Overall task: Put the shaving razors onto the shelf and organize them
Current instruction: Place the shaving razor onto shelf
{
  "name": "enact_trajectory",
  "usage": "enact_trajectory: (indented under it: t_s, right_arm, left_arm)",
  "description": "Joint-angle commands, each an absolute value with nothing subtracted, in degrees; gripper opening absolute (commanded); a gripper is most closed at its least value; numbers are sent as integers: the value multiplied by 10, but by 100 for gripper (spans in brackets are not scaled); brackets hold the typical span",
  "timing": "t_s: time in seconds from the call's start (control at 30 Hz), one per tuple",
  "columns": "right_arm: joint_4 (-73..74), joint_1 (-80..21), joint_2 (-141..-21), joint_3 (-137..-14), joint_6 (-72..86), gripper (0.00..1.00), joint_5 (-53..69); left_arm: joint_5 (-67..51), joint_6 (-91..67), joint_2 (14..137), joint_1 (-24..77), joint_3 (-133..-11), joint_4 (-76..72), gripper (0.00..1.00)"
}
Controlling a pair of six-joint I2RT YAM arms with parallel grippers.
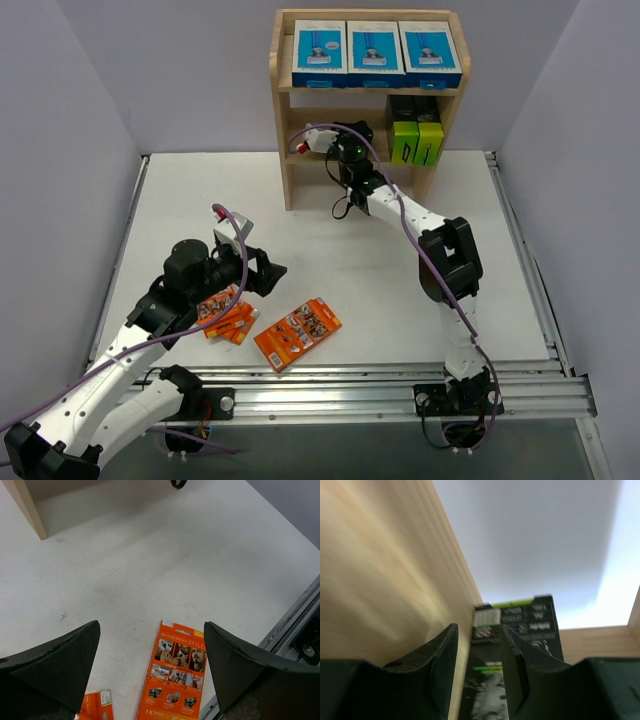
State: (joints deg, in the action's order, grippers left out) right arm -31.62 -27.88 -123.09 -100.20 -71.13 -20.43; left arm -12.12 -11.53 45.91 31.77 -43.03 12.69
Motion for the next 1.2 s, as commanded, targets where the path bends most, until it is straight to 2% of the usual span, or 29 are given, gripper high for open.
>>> enact_trajectory:
  t_s: [0.0, 0.23, 0.43, 0.6, 0.83, 0.9, 1.0, 1.17]
  right_arm:
    - [-330, -306, -1182, -1014, -684, 35, -222]
    - [-332, -347, -1114, -952, -629, 36, -241]
    - [-303, -402, -973, -826, -523, 37, -252]
    - [-262, -480, -892, -722, -361, 38, -301]
    - [-191, -563, -787, -621, -64, 41, -237]
    - [-193, -586, -762, -593, 29, 42, -255]
    - [-205, -632, -752, -539, 75, 44, -222]
    - [-213, -699, -787, -482, 192, 45, -243]
  left_arm:
    - [-113, -107, 450, 319, -459, 120, 94]
    - [-90, -105, 437, 319, -455, 119, 94]
    - [-51, -97, 419, 320, -452, 123, 94]
    - [15, -92, 403, 323, -451, 140, 94]
    - [117, -105, 400, 326, -462, 183, 94]
    - [133, -100, 413, 324, -488, 211, 94]
    - [190, -95, 413, 323, -494, 252, 94]
    - [232, -91, 372, 321, -448, 249, 97]
